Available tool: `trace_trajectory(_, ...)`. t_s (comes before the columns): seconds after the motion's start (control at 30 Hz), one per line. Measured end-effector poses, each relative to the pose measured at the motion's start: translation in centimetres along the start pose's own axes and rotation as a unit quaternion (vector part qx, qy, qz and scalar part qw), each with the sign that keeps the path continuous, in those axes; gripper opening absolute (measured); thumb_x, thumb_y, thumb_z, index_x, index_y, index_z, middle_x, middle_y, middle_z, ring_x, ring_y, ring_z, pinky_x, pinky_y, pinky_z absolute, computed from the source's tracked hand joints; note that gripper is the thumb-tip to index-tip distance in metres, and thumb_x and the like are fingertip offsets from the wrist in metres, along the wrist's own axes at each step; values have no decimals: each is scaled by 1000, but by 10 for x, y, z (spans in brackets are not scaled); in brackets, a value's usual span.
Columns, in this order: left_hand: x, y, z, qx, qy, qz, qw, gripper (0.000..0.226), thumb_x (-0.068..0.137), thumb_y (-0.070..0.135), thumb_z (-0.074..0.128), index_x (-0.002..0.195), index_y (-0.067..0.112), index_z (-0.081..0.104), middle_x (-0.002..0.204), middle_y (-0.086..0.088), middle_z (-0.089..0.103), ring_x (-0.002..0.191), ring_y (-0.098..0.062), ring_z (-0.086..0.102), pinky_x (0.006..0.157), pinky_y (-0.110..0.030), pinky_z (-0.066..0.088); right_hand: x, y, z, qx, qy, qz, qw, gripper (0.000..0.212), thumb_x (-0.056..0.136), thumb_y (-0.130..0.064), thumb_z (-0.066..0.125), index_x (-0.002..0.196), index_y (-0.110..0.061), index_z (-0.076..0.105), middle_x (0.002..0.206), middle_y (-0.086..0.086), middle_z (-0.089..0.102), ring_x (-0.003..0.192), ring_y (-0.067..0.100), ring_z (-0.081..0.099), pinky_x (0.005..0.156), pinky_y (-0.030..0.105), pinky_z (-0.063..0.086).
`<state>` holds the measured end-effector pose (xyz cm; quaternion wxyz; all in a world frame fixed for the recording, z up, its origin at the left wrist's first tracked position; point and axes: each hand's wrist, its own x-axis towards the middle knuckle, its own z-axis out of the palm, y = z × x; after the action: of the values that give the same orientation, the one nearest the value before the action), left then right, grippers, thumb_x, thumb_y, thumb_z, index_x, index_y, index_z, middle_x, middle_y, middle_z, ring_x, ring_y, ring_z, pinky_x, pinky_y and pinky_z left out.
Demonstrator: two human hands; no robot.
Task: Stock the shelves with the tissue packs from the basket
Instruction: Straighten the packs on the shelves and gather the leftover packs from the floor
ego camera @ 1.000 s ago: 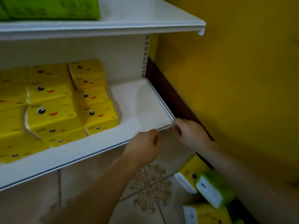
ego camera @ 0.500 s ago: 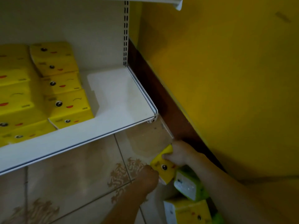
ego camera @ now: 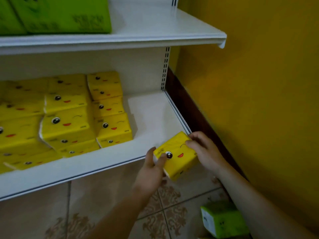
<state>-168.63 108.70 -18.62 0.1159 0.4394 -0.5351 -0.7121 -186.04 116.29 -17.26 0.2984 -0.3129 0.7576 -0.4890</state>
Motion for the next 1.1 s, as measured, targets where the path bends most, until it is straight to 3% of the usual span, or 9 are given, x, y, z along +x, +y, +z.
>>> trace_trajectory(0.13, 0, 38, -27, 1, 116, 79, 990, 24, 96, 51, 49, 119, 48, 51, 96, 1, 72, 92, -31, 71, 80, -55, 58, 10, -24, 24, -4, -3, -65, 998, 19, 94, -42, 58, 112, -38, 57, 112, -12, 61, 102, 7, 59, 74, 9, 44)
trace_trajectory(0.23, 1, 67, -52, 75, 176, 122, 974, 42, 95, 53, 46, 134, 38, 46, 113, 3, 67, 108, -28, 64, 91, -51, 54, 17, -46, 42, -68, -63, -149, 985, 73, 81, -55, 66, 145, -46, 32, 144, -22, 36, 128, -11, 38, 96, 10, 40)
trace_trajectory(0.33, 6, 94, -78, 147, 267, 129, 944, 40, 100, 45, 43, 128, 16, 49, 112, -8, 63, 106, -35, 61, 86, -40, 52, 27, -69, 67, -134, -101, -225, 960, 88, 69, -50, 81, 142, -50, 33, 146, -22, 22, 127, -25, 21, 95, -3, 28)
trace_trajectory(0.4, 5, 111, -93, 240, 294, 122, 917, 38, 101, 44, 41, 114, 9, 51, 104, -12, 64, 101, -36, 62, 77, -35, 47, 38, -79, 84, -132, -81, -245, 957, 83, 67, -39, 87, 136, -47, 43, 145, -17, 25, 124, -22, 27, 91, -7, 24)
trace_trajectory(0.53, 2, 130, -122, 474, 317, 187, 800, 32, 102, 36, 36, 103, 11, 55, 102, -15, 66, 98, -37, 59, 69, -37, 39, 70, -91, 116, -109, -6, -239, 965, 75, 68, -33, 87, 136, -33, 53, 146, -4, 33, 125, 0, 36, 89, -9, 23)
trace_trajectory(0.6, 5, 132, -146, 570, 324, 186, 732, 27, 100, 29, 38, 111, 13, 57, 114, -11, 62, 110, -34, 53, 81, -40, 43, 88, -97, 134, -121, 7, -240, 963, 71, 71, -29, 85, 135, -32, 54, 146, -2, 34, 126, 4, 37, 91, -7, 21)
trace_trajectory(0.67, 11, 125, -167, 631, 302, 129, 703, 33, 98, 30, 41, 127, 19, 53, 133, -6, 52, 128, -32, 41, 99, -45, 39, 104, -99, 150, -137, 11, -244, 960, 66, 75, -27, 83, 134, -29, 55, 146, 3, 35, 129, 12, 39, 96, 3, 25)
trace_trajectory(0.93, 20, 100, -209, 673, 239, 140, 686, 42, 98, 28, 46, 140, 28, 40, 145, 1, 43, 136, -27, 35, 108, -44, 34, 136, -96, 203, -237, 18, -265, 935, 29, 90, -22, 66, 118, -22, 57, 130, 2, 51, 106, 25, 58, 83, 29, 46)
trace_trajectory(1.1, 19, 102, -193, 619, 261, 239, 701, 40, 93, 22, 52, 133, 20, 51, 132, -5, 54, 126, -28, 46, 103, -40, 39, 132, -97, 185, -294, -13, -291, 910, 38, 95, -24, 57, 133, -23, 57, 143, 8, 43, 123, 27, 52, 98, 36, 47)
